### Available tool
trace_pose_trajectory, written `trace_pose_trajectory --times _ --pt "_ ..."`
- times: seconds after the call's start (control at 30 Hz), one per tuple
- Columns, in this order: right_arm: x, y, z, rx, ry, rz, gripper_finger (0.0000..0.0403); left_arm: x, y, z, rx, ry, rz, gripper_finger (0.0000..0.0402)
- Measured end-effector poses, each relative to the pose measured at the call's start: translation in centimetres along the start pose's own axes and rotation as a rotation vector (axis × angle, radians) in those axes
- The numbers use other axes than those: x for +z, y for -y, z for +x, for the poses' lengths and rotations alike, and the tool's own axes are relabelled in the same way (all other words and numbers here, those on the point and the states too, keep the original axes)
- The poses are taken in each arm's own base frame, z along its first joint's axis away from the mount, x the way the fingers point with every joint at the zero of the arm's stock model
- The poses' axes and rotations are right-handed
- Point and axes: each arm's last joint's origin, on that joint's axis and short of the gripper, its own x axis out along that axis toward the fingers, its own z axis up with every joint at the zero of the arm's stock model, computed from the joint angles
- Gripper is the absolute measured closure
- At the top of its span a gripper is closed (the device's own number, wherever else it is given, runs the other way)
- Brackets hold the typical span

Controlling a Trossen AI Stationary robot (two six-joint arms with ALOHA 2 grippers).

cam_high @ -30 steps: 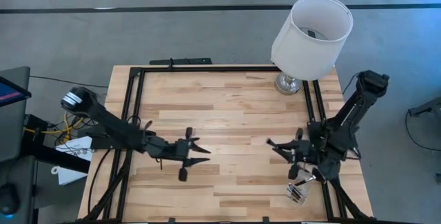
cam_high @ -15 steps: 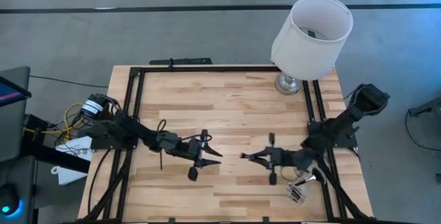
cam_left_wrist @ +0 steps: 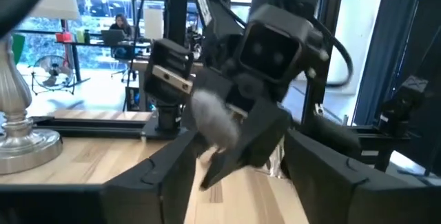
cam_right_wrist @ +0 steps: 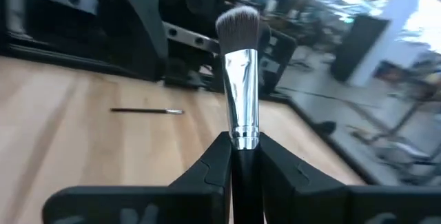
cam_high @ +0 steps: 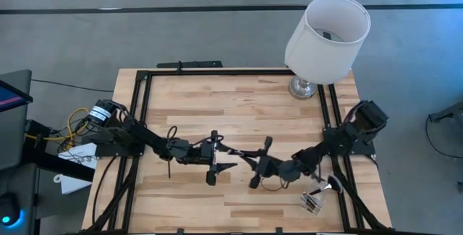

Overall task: Pick & Place Makeup Brushes
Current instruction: Put the black foundation brush into the transparent organizer

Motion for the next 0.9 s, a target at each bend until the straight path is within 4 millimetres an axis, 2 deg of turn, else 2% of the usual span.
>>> trace_pose_trajectory --times 0.2,0.37,0.5,0.8,0.9 --pt "-0.9 -1.2 1.0 -0.093 -0.049 -0.053 0.0357 0.1 0.0 0.0 0.010 0.014 -0.005 0.0177" --pt "-1.1 -1.5 1.2 -0.112 -0.057 -0.057 0.0363 0.1 -0.1 0.0 0.046 0.014 -0.006 0.0196" --pt "-0.9 -1.4 1.1 -0.115 -0.047 -0.037 0.0365 0.0 -0.2 0.0 0.068 -0.002 -0.001 0.0237" --pt "-0.6 -1.3 1.1 -0.118 -0.030 -0.018 0.0360 -0.4 -0.4 0.0 0.097 -0.035 -0.012 0.0373" --pt "-0.6 -1.3 1.1 -0.118 -0.034 -0.023 0.0365 -0.4 -0.4 0.0 0.097 -0.035 -0.013 0.0378"
